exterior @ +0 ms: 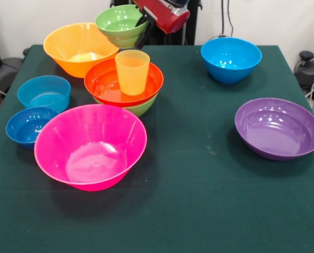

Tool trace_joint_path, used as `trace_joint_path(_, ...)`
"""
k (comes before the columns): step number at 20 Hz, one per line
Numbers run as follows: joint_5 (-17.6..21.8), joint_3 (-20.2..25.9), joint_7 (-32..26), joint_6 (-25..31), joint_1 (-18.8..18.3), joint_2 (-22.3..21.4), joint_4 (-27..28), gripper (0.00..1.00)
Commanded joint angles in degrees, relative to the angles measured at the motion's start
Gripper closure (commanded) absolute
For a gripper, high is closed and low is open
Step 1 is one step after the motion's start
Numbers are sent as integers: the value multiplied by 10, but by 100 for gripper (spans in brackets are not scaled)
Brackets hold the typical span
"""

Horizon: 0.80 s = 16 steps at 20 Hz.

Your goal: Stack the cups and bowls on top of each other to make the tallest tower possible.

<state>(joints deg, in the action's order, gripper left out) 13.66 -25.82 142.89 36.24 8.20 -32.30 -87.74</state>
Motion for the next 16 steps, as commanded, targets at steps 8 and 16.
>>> trace_joint_path(8,28,48,24,-73,22,63,36,100)
trace_joint_path(16,18,40,27,-80,28,75,46,100)
